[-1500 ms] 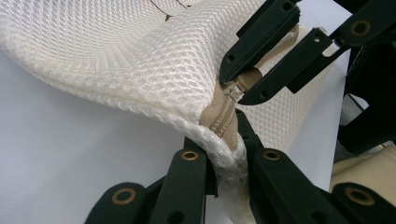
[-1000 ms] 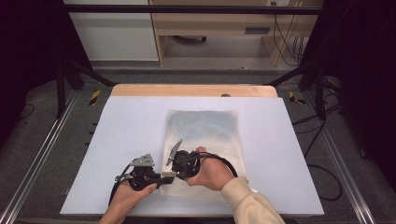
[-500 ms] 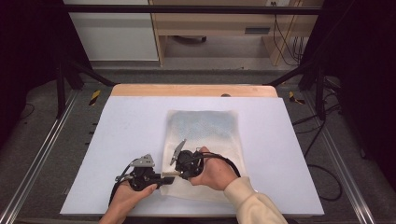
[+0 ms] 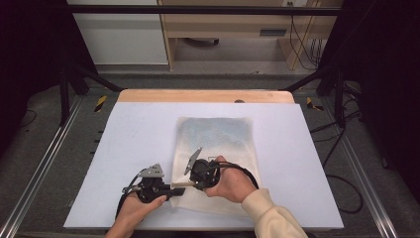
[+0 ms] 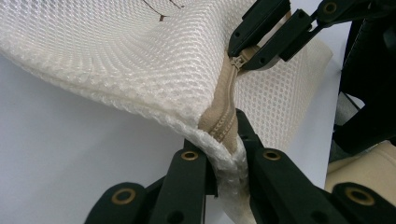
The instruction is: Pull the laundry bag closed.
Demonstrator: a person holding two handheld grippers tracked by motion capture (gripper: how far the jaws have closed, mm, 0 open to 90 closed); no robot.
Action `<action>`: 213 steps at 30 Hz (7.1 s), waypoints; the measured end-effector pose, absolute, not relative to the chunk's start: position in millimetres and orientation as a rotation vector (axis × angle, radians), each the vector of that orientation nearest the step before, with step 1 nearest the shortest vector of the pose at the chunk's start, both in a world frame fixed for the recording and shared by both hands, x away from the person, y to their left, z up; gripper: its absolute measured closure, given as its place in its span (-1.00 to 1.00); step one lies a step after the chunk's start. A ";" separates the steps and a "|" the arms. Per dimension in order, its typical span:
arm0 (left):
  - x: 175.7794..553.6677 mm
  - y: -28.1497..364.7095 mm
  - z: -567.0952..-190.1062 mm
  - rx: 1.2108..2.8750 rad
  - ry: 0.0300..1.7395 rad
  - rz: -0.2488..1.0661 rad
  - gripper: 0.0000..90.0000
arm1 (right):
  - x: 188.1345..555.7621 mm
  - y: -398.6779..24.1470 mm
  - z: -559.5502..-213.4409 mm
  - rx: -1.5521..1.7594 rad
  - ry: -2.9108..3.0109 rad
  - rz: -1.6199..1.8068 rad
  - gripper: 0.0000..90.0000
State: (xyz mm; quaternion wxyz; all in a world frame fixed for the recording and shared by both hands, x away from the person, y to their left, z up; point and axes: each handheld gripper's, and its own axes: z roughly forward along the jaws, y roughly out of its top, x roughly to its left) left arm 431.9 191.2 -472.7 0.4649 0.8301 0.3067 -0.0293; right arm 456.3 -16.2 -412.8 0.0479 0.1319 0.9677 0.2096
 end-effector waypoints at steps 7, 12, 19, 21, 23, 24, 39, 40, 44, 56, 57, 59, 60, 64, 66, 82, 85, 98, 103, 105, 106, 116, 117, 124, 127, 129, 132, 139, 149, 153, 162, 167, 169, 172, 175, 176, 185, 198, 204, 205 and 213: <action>431.0 190.2 -473.1 2.041 0.752 -0.072 0.89 | 455.0 -23.2 -415.9 0.430 2.946 0.648 0.82; 431.3 190.6 -473.3 2.039 0.755 -0.073 0.89 | 455.5 -34.5 -416.6 0.455 2.937 0.653 0.82; 431.3 190.7 -473.5 2.037 0.756 -0.074 0.89 | 454.5 -49.0 -416.9 0.482 2.921 0.667 0.82; 431.3 190.7 -473.6 2.034 0.757 -0.075 0.89 | 454.0 -51.6 -416.9 0.488 2.917 0.671 0.82; 431.4 190.8 -473.5 2.034 0.756 -0.074 0.89 | 454.1 -53.9 -416.7 0.496 2.917 0.675 0.82; 431.3 190.7 -473.5 2.032 0.757 -0.074 0.89 | 454.1 -55.0 -416.7 0.499 2.913 0.679 0.82; 431.2 191.1 -473.1 2.031 0.755 -0.075 0.89 | 453.0 -66.0 -414.7 0.515 2.906 0.677 0.82; 431.2 191.0 -473.1 2.030 0.756 -0.074 0.89 | 452.9 -66.9 -414.6 0.519 2.904 0.680 0.82; 431.2 191.2 -473.0 2.031 0.752 -0.076 0.89 | 452.3 -69.9 -414.9 0.525 2.902 0.686 0.82; 431.1 191.7 -472.6 2.030 0.752 -0.076 0.89 | 452.1 -77.3 -414.5 0.544 2.896 0.684 0.82; 431.1 191.7 -472.5 2.030 0.751 -0.077 0.89 | 452.3 -78.7 -414.1 0.547 2.898 0.677 0.82; 431.1 191.5 -472.5 2.031 0.750 -0.078 0.89 | 452.1 -81.4 -414.0 0.551 2.896 0.680 0.82; 431.2 191.6 -472.6 2.031 0.751 -0.078 0.89 | 451.8 -82.5 -414.1 0.559 2.891 0.685 0.82; 431.0 191.9 -472.4 2.030 0.751 -0.077 0.89 | 451.9 -87.2 -413.5 0.565 2.889 0.683 0.82; 431.0 192.0 -472.4 2.031 0.750 -0.077 0.89 | 451.6 -89.3 -413.6 0.575 2.885 0.686 0.82; 430.8 191.3 -472.8 2.032 0.746 -0.080 0.89 | 450.2 -105.9 -412.2 0.620 2.874 0.682 0.82; 430.8 191.4 -472.8 2.032 0.746 -0.079 0.89 | 449.9 -107.8 -412.3 0.622 2.869 0.683 0.82; 430.7 191.0 -472.7 2.031 0.745 -0.080 0.89 | 449.0 -116.0 -412.4 0.642 2.862 0.690 0.82; 430.6 191.1 -472.7 2.032 0.744 -0.078 0.89 | 448.7 -118.5 -411.6 0.646 2.858 0.690 0.82; 430.6 191.2 -472.6 2.031 0.745 -0.079 0.89 | 448.5 -119.9 -411.6 0.654 2.857 0.684 0.82; 430.6 191.2 -472.6 2.031 0.744 -0.080 0.89 | 448.5 -120.8 -411.7 0.657 2.857 0.688 0.82; 430.2 190.5 -472.7 2.032 0.739 -0.080 0.89 | 446.9 -128.1 -411.2 0.672 2.846 0.696 0.82; 430.2 190.6 -472.6 2.031 0.739 -0.080 0.89 | 446.8 -128.1 -411.1 0.671 2.847 0.698 0.82; 430.1 190.4 -472.5 2.034 0.738 -0.076 0.89 | 447.0 -131.4 -410.5 0.678 2.844 0.694 0.82; 430.1 190.6 -472.6 2.034 0.738 -0.078 0.89 | 446.7 -132.9 -410.1 0.678 2.842 0.694 0.82; 430.0 190.4 -472.5 2.032 0.737 -0.078 0.89 | 446.2 -134.0 -409.7 0.682 2.841 0.700 0.82; 430.1 190.7 -472.7 2.034 0.738 -0.078 0.89 | 445.5 -134.7 -409.8 0.684 2.839 0.693 0.82; 430.1 190.5 -472.8 2.034 0.737 -0.079 0.89 | 445.3 -140.1 -410.2 0.695 2.833 0.693 0.82; 430.1 190.6 -472.9 2.038 0.736 -0.077 0.89 | 443.9 -146.5 -410.9 0.716 2.830 0.681 0.82; 430.0 190.5 -473.0 2.037 0.737 -0.078 0.89 | 443.7 -152.1 -411.7 0.726 2.824 0.676 0.82; 429.5 189.6 -473.2 2.040 0.734 -0.077 0.89 | 442.1 -160.8 -413.4 0.764 2.813 0.678 0.82; 429.3 189.4 -472.9 2.036 0.733 -0.075 0.89 | 441.6 -165.5 -413.3 0.776 2.807 0.672 0.82; 429.3 189.3 -472.8 2.035 0.731 -0.073 0.89 | 441.2 -167.4 -414.0 0.782 2.804 0.675 0.82; 429.1 189.3 -472.7 2.036 0.731 -0.072 0.89 | 440.7 -170.8 -414.7 0.798 2.800 0.678 0.82; 429.2 189.5 -472.7 2.035 0.731 -0.072 0.89 | 440.5 -174.1 -415.7 0.799 2.795 0.670 0.82; 429.3 189.8 -472.6 2.034 0.730 -0.072 0.89 | 439.8 -175.1 -416.0 0.811 2.793 0.666 0.82; 429.4 190.3 -472.2 2.033 0.732 -0.068 0.89 | 437.9 -189.1 -420.2 0.856 2.782 0.664 0.82; 429.3 191.6 -471.0 2.027 0.734 -0.064 0.89 | 436.1 -198.8 -423.8 0.885 2.775 0.665 0.82; 429.4 192.9 -469.3 2.020 0.734 -0.061 0.89 | 434.8 -203.7 -427.1 0.912 2.771 0.656 0.82; 429.4 192.9 -469.3 2.021 0.732 -0.060 0.89 | 435.1 -205.0 -427.9 0.904 2.773 0.659 0.82; 429.5 193.8 -468.7 2.017 0.735 -0.059 0.89 | 432.8 -209.8 -433.6 0.930 2.769 0.664 0.82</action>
